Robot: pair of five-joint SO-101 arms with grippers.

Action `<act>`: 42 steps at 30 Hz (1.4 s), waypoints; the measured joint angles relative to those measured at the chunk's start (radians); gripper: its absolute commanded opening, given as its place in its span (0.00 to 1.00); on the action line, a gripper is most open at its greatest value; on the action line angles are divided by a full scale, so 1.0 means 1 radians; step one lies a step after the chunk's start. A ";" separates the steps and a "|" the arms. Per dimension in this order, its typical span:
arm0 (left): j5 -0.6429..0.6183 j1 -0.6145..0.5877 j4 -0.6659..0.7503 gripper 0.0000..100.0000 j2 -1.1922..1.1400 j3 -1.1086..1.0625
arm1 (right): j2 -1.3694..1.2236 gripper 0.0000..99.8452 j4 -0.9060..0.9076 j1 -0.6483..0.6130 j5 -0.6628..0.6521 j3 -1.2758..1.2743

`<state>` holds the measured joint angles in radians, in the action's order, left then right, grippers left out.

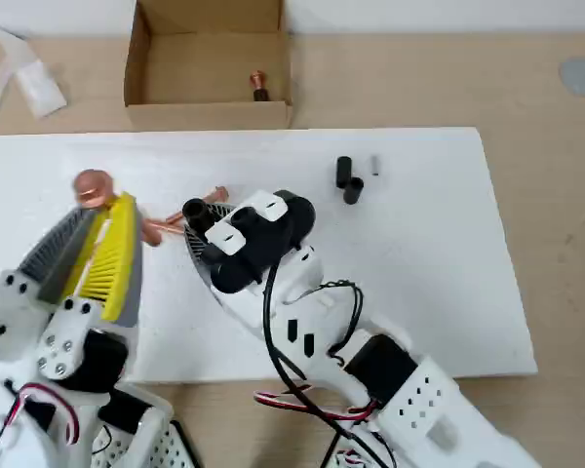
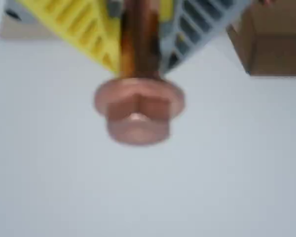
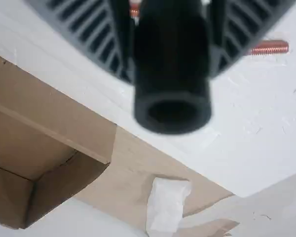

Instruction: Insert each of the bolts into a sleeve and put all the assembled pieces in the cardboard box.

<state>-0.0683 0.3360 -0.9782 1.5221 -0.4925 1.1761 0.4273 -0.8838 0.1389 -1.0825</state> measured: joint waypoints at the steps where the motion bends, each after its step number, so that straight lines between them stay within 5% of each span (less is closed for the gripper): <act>1: 0.000 0.021 -0.014 0.01 -0.017 0.002 | 0.000 0.01 0.000 0.003 0.000 0.000; 42: 0.075 0.003 0.199 0.01 -0.143 -0.204 | 0.000 0.01 -0.015 0.009 0.000 0.000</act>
<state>0.0069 0.3391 -0.7787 1.3794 -0.6966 1.1761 0.4120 -0.8746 0.1389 -1.0825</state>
